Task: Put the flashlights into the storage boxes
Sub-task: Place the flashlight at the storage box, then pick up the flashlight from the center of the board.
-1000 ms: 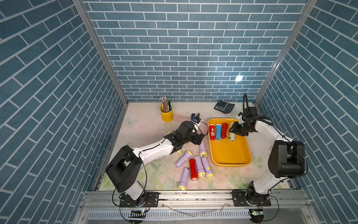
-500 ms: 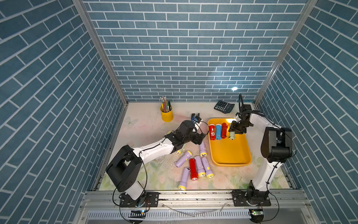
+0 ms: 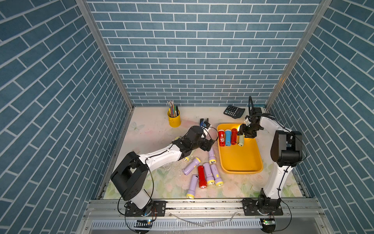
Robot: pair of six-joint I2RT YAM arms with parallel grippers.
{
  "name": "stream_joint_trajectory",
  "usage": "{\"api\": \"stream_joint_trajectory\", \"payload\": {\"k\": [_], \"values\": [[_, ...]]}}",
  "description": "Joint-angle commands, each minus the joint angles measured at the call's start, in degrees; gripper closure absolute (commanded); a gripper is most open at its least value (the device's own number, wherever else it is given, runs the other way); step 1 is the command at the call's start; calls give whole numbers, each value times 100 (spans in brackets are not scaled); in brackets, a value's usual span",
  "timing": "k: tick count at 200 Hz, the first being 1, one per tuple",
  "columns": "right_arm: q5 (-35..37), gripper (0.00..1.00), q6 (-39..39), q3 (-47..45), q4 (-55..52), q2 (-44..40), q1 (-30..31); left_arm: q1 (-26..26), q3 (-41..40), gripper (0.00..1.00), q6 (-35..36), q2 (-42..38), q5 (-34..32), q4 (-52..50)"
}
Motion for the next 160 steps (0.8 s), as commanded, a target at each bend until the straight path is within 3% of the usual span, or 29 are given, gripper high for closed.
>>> {"api": "stream_joint_trajectory", "payload": {"k": [1,65,160], "values": [[158,41,-241,178,-347,-302,22,23,-27,19,3,-84,-56,-107],[627,42,-103,-528,-774,-1883,652,23,17,19,-170,-434,-66,-859],[1045,46,2187,-2151,-451,-3592,3518,41,-812,23,-1263,-1802,-33,-2979]]}}
